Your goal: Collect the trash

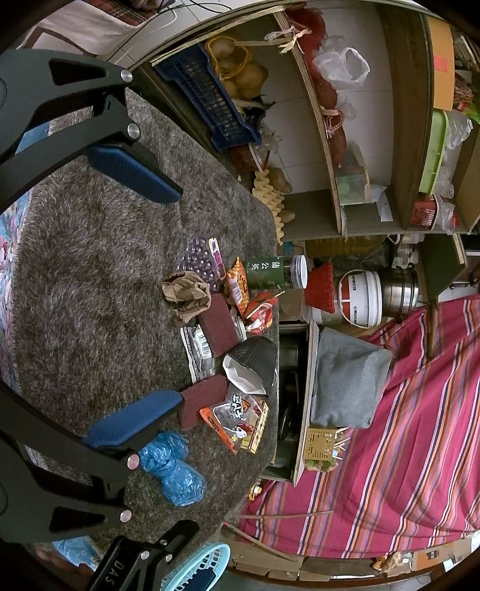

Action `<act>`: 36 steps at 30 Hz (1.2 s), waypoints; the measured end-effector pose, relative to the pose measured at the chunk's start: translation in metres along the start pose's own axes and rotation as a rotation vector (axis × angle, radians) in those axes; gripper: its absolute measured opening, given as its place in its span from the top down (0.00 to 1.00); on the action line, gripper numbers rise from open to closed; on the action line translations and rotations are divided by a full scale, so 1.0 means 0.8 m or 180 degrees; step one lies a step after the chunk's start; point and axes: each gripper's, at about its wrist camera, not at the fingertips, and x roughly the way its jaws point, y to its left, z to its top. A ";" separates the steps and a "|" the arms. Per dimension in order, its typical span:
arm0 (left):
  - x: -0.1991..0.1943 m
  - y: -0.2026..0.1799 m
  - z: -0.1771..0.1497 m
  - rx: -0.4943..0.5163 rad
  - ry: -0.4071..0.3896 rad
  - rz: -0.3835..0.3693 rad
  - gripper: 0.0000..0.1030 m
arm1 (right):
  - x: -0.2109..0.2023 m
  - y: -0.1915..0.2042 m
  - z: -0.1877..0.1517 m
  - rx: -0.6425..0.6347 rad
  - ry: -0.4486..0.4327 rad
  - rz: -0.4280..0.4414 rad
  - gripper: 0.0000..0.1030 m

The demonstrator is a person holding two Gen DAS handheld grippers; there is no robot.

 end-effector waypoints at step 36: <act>0.037 0.026 0.036 0.0004 0.0087 0.0032 0.05 | 0.039 -0.031 0.062 -0.0032 0.0093 -0.0063 0.03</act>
